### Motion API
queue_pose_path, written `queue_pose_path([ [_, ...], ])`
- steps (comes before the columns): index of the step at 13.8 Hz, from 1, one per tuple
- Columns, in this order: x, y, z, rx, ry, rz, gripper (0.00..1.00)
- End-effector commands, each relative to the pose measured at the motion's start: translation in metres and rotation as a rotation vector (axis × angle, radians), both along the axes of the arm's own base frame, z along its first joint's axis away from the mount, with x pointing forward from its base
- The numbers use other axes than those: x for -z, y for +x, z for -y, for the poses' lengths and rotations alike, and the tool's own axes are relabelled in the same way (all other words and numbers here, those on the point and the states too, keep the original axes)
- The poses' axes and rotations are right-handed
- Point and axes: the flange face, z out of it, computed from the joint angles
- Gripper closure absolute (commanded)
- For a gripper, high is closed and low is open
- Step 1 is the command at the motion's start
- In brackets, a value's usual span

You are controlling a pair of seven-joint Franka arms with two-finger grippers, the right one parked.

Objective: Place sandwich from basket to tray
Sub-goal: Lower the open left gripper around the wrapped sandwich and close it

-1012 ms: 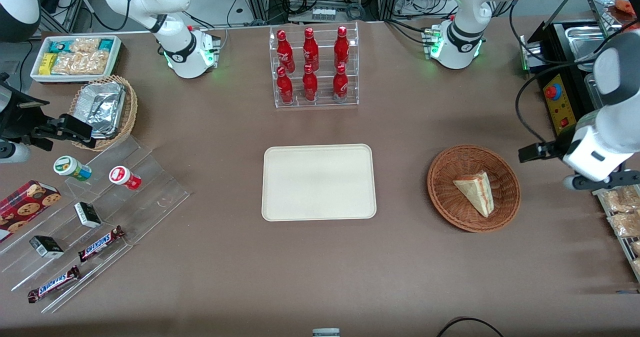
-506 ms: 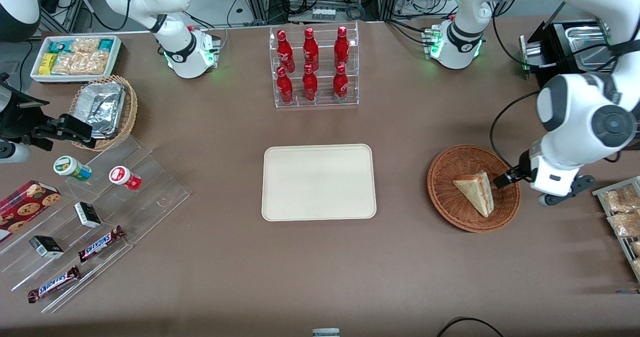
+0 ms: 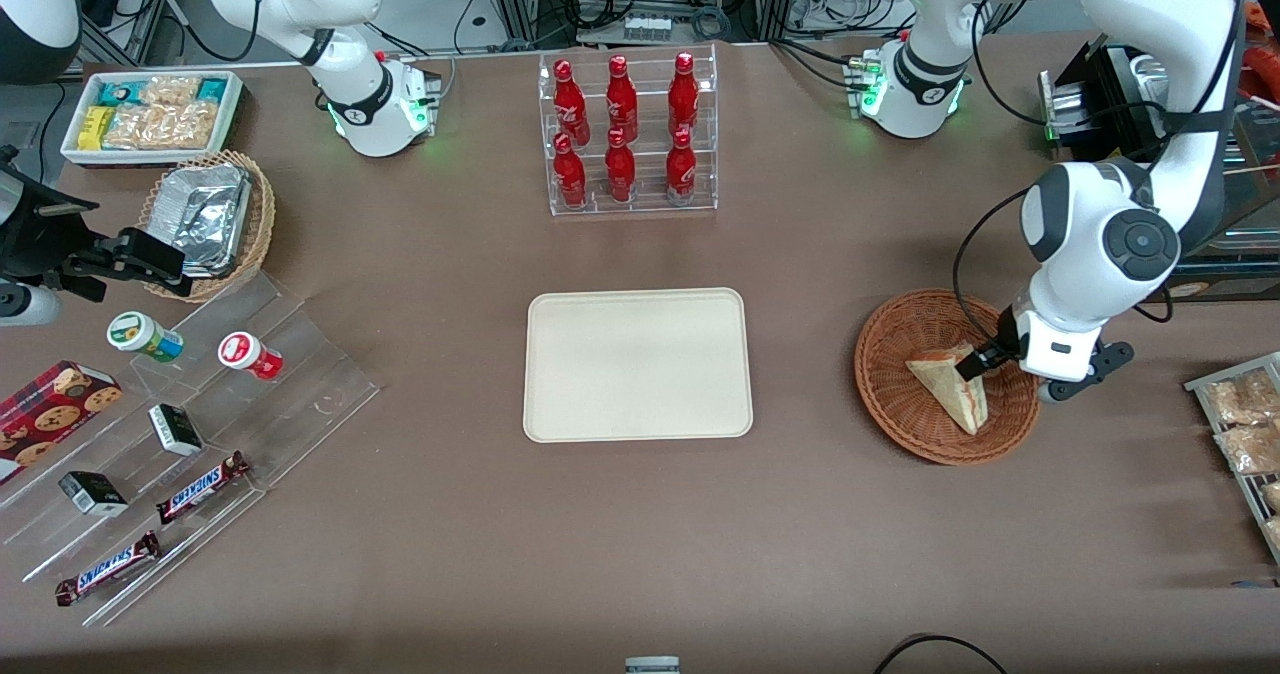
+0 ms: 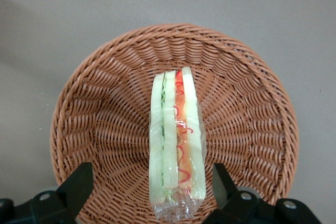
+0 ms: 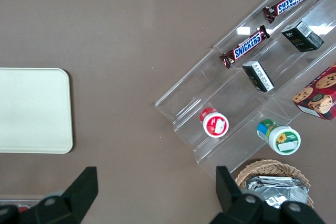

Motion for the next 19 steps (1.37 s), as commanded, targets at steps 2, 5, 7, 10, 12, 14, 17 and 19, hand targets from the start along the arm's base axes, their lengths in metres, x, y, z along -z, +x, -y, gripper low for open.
queue_pose_path([
  [2, 0.018, 0.003, 0.02, -0.011, 0.003, 0.032, 0.0],
  [5, 0.035, 0.002, 0.031, 0.004, 0.002, 0.02, 0.02],
  [7, 0.037, 0.001, 0.03, 0.004, 0.004, 0.017, 0.37],
  [10, 0.034, 0.001, 0.03, 0.013, 0.005, 0.013, 1.0],
  [12, 0.027, 0.0, 0.029, 0.04, 0.036, -0.012, 1.0],
  [14, 0.0, 0.002, 0.027, 0.078, 0.087, -0.072, 1.0],
  [17, -0.072, 0.003, 0.065, 0.176, 0.108, -0.157, 1.0],
  [19, -0.117, 0.009, 0.117, 0.235, 0.083, -0.171, 1.0],
])
